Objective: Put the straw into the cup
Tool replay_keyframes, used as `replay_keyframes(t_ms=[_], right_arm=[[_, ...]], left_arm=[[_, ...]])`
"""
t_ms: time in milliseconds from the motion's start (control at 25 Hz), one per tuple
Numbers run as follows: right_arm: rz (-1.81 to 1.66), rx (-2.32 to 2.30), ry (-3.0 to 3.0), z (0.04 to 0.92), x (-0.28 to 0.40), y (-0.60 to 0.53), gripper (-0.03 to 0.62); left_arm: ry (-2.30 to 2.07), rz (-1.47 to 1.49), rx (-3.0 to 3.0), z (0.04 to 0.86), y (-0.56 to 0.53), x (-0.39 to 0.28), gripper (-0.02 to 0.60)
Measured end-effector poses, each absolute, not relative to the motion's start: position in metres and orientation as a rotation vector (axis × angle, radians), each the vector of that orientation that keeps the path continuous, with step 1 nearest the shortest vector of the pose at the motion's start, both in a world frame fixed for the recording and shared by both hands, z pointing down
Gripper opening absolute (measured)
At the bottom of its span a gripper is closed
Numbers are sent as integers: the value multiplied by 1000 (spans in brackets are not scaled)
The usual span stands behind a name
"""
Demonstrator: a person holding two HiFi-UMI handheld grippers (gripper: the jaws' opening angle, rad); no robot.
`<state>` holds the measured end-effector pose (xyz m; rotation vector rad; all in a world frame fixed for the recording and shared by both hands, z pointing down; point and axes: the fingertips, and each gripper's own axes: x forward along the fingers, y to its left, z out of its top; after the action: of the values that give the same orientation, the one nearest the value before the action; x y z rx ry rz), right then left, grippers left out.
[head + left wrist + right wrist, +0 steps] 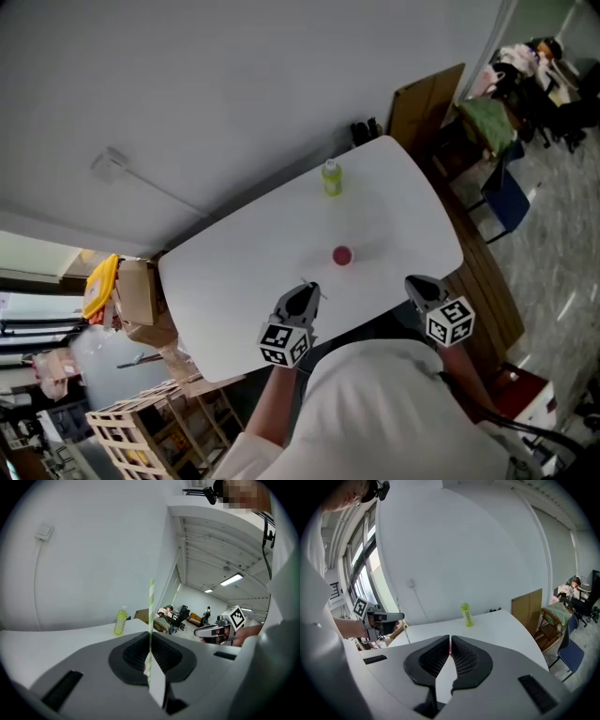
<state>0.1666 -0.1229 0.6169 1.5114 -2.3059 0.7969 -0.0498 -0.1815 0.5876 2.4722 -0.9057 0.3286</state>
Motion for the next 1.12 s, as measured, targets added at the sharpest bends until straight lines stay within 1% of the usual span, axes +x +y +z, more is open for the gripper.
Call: replay_keyframes(t_ms=[520,1120], right_arm=[[824,1226,-2418,631,180,-177,37],[857,913,-2433,664,186,-208,37]], left_arm=[[-1118,293,2421,588,-218,-15,15],[-1288,324,2317,636,-251,8,15]])
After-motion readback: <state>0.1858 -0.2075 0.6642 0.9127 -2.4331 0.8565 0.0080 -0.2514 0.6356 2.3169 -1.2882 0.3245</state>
